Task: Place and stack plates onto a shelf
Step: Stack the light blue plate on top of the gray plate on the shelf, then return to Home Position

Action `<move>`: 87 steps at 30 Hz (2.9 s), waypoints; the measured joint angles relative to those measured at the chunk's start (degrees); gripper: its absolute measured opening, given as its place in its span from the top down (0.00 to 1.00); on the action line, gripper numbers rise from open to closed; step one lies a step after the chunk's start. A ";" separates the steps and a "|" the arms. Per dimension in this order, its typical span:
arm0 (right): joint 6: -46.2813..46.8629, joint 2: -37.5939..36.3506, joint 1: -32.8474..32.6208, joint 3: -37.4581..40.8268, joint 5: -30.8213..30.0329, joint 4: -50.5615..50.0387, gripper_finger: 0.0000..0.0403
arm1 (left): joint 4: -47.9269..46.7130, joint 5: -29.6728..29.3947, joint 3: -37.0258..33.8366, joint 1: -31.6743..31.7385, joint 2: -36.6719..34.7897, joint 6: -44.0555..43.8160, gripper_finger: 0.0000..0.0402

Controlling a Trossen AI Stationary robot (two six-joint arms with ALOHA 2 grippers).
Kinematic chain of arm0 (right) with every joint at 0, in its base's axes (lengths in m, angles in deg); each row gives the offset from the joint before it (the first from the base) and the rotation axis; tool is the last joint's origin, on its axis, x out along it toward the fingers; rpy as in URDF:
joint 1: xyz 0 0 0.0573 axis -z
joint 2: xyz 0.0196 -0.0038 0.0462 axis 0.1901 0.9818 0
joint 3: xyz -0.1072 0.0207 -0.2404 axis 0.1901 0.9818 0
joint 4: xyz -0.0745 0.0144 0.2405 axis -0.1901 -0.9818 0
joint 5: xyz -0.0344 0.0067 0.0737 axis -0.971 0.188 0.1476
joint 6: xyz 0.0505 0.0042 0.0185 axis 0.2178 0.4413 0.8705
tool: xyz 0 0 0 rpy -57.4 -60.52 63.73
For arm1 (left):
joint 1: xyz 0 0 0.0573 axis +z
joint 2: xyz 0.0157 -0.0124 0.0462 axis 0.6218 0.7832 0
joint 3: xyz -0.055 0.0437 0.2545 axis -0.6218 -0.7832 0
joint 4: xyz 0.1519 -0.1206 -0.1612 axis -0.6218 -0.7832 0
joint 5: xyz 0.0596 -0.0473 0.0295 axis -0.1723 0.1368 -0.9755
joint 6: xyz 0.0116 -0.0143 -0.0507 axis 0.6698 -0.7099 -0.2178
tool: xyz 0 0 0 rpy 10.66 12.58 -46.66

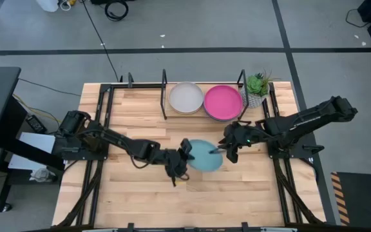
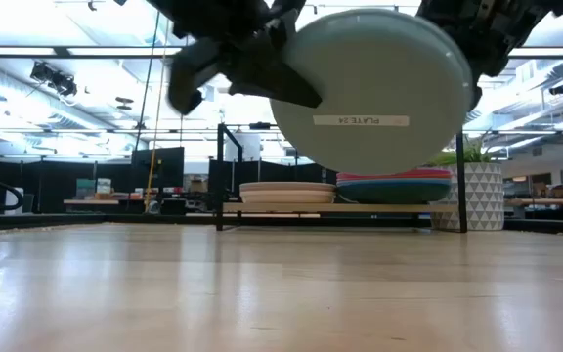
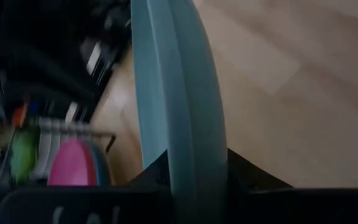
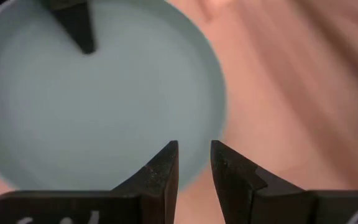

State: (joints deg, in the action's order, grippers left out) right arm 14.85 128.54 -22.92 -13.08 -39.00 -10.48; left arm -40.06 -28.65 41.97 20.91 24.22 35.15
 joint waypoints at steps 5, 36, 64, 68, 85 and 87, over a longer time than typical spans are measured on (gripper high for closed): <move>-5.10 -0.10 -6.13 0.00 -13.08 1.29 0.75 | -0.31 -6.29 -0.26 1.79 0.20 -2.81 0.85; -33.27 2.45 -8.28 24.92 -34.55 50.54 0.75 | 20.99 -23.20 -3.48 17.43 0.42 -8.68 0.85; -29.55 2.51 -8.28 24.92 -31.27 48.86 0.75 | 19.97 -21.88 -3.46 27.31 7.11 -8.29 0.80; -29.59 2.51 -8.28 24.92 -31.25 48.68 0.75 | 18.75 -20.67 -3.46 28.21 6.87 -11.31 0.69; -29.05 2.53 -8.28 24.92 -31.23 47.02 0.75 | 11.42 5.33 -2.04 31.63 3.70 -27.33 0.51; -28.92 2.53 -8.28 24.92 -31.23 46.60 0.75 | 11.03 7.96 -2.06 32.10 3.70 -28.26 0.52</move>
State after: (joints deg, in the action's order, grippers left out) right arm -14.06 131.07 -31.21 11.84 -70.23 36.12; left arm -29.03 -20.69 39.91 53.02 27.92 6.90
